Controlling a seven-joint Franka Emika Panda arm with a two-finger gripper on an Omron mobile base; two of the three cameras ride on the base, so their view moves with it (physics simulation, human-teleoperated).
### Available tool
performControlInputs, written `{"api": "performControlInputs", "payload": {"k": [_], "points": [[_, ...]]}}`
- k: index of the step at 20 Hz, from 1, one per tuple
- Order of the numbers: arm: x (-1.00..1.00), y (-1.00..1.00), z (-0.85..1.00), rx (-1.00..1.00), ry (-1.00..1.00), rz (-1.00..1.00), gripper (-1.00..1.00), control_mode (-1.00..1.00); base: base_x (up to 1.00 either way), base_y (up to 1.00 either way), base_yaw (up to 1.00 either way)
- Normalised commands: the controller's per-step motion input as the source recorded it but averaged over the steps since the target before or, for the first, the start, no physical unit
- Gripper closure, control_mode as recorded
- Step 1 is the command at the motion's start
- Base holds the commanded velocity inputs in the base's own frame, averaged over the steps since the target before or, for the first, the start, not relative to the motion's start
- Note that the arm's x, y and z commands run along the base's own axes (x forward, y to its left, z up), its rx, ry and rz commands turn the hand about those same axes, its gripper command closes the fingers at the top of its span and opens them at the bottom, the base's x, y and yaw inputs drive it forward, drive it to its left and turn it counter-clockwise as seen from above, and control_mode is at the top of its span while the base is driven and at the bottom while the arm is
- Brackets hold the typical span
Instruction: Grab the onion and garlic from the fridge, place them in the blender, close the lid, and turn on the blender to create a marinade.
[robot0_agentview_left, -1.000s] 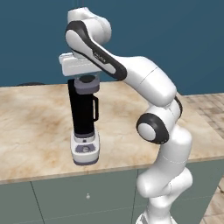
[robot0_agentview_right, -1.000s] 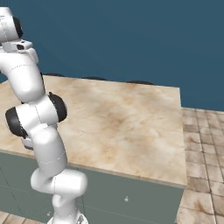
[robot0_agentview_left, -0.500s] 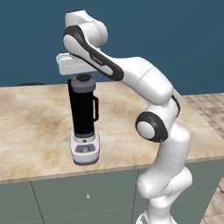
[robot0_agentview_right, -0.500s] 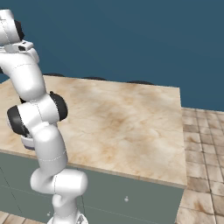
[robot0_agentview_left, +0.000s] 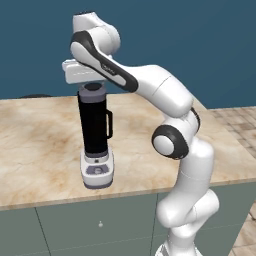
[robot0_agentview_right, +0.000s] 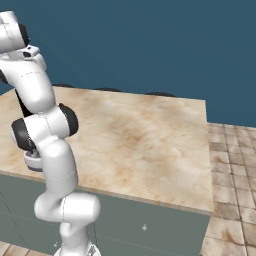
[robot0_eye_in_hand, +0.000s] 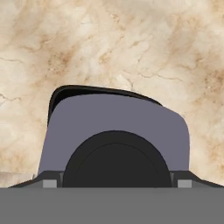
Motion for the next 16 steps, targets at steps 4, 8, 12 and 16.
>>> {"api": "performControlInputs", "payload": {"k": [4, 8, 12, 16], "points": [[0.09, 0.0, -0.17, 0.0, -0.12, 0.0, 1.0, -1.0, 0.0, 0.0, 0.0], [0.04, 0.0, -0.26, 0.0, -0.09, 0.01, 1.0, -1.0, 0.0, 0.0, 0.0], [0.0, 0.0, -0.27, 0.0, -0.08, 0.02, 1.0, -1.0, 0.0, 0.0, 0.0], [0.03, 0.01, -0.19, 0.01, -0.08, 0.02, 1.0, -1.0, 0.0, 0.0, 0.0]]}}
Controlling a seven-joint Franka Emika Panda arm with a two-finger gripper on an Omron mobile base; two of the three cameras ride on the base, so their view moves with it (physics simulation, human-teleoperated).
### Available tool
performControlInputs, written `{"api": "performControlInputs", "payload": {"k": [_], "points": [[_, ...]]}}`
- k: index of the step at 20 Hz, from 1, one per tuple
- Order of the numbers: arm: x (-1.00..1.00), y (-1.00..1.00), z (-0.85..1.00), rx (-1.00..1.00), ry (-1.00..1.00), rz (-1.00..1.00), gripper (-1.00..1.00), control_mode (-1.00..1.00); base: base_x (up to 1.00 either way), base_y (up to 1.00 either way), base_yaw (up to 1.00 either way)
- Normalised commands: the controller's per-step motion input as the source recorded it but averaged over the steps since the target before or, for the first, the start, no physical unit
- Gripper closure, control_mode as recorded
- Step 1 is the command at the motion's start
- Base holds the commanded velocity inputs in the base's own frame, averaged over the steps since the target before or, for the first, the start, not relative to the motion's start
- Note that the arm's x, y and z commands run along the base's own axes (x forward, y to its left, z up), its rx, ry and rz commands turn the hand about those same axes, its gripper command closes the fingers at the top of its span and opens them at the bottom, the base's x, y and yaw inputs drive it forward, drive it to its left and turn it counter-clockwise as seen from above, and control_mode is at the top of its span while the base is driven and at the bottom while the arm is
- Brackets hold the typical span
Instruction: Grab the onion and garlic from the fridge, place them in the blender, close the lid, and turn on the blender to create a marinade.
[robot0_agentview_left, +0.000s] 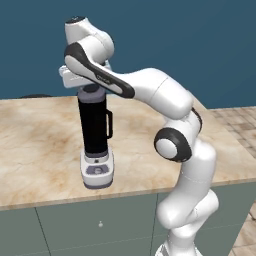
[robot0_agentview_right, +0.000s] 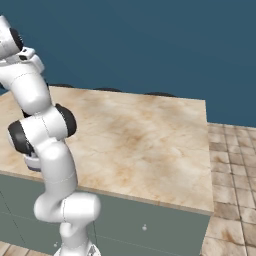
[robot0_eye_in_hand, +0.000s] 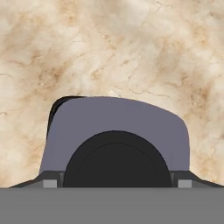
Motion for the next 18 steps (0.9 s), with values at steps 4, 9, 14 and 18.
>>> {"api": "performControlInputs", "payload": {"k": [4, 9, 14, 18], "points": [[0.0, 0.0, -0.24, 0.05, -0.01, 0.04, 1.0, -1.0, 0.0, 0.0, 0.0], [0.0, -0.05, -0.11, 0.14, -0.01, 0.06, 1.0, -1.0, 0.0, 0.0, 0.0], [0.0, -0.01, 0.0, 0.19, 0.0, 0.04, 1.0, -1.0, 0.0, 0.0, 0.0], [0.0, 0.0, -0.03, 0.1, 0.0, 0.01, 1.0, -1.0, 0.0, 0.0, 0.0]]}}
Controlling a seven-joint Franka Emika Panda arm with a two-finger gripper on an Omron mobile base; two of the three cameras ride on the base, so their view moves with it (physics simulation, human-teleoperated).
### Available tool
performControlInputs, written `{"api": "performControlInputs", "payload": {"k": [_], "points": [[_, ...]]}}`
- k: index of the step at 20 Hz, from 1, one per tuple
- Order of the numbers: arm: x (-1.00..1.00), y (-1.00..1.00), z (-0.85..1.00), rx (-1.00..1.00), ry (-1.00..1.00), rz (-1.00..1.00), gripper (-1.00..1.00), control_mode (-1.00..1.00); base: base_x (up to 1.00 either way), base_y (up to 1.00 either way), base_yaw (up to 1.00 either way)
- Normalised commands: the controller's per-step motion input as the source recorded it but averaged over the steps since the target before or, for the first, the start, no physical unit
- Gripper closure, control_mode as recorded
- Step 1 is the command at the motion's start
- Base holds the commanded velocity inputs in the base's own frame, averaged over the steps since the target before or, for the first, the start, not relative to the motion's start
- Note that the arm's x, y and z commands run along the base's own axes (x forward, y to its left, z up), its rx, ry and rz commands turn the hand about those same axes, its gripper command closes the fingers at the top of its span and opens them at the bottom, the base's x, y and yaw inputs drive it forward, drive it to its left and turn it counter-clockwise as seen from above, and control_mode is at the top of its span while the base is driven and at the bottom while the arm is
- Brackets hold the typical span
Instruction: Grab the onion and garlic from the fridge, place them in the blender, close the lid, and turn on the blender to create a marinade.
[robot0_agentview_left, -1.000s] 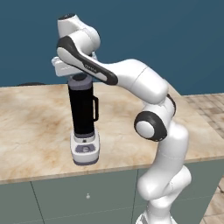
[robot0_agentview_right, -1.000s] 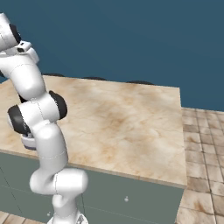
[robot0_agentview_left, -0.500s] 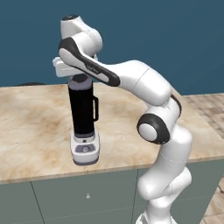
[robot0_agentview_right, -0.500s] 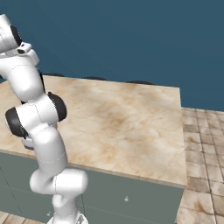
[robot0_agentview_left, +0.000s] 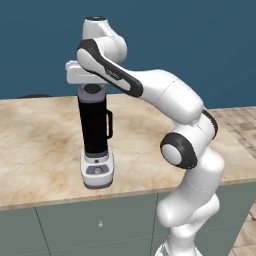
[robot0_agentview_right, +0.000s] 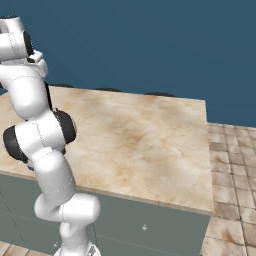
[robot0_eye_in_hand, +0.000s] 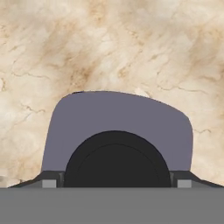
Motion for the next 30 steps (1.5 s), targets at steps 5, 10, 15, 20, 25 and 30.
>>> {"api": "performControlInputs", "payload": {"k": [5, 10, 15, 20, 25, 30], "points": [[0.0, 0.0, -0.21, 0.0, 0.0, 0.0, 1.0, -1.0, 0.0, 0.0, 0.0], [0.0, 0.0, -0.29, -0.03, 0.0, 0.0, 1.0, -1.0, 0.0, 0.0, 0.0], [0.0, 0.03, -0.23, -0.04, 0.0, -0.01, 1.0, -1.0, 0.0, 0.0, 0.0], [-0.09, 0.18, -0.22, -0.04, -0.01, 0.0, 1.0, -1.0, 0.0, 0.0, 0.0], [-0.08, 0.15, -0.17, -0.01, -0.03, 0.0, -1.0, -1.0, 0.0, 0.0, 0.0], [-0.05, 0.02, -0.03, 0.0, -0.11, 0.0, -1.0, -1.0, 0.0, 0.0, 0.0]]}}
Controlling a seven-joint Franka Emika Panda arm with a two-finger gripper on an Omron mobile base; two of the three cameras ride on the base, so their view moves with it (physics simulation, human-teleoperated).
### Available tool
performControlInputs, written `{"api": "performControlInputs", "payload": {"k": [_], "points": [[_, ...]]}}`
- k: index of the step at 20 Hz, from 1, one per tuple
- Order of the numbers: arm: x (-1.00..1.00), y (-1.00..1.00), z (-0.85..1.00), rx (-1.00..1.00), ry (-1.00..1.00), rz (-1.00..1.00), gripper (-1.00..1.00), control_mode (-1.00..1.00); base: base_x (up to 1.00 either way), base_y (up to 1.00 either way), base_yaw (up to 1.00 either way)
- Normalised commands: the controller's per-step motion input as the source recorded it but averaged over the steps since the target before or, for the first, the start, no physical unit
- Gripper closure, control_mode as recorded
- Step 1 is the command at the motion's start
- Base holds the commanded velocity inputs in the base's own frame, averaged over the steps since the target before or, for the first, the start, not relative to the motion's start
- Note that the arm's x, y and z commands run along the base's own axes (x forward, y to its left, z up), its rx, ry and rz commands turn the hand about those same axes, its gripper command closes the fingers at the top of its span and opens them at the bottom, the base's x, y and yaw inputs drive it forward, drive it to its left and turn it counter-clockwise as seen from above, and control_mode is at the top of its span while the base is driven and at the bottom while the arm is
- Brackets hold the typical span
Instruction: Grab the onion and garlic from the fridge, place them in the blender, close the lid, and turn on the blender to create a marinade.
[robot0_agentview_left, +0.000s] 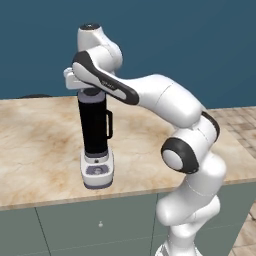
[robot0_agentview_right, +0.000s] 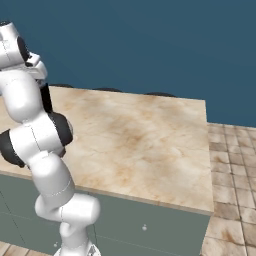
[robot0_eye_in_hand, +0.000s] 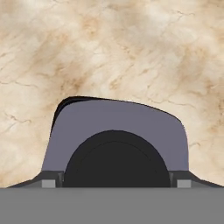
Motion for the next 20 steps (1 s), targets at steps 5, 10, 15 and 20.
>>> {"api": "performControlInputs", "payload": {"k": [5, 10, 15, 20], "points": [[-0.1, 0.0, 0.0, 0.0, -0.1, 0.0, -1.0, -1.0, 0.0, 0.0, 0.0], [-0.07, 0.0, 0.0, 0.0, -0.07, 0.0, -1.0, -1.0, 0.0, 0.0, 0.0], [-0.21, -0.02, 0.0, 0.0, -0.16, 0.01, -1.0, -1.0, 0.0, 0.0, 0.0], [-0.24, -0.12, 0.0, 0.0, -0.2, 0.03, -1.0, -1.0, 0.0, 0.0, 0.0]]}}
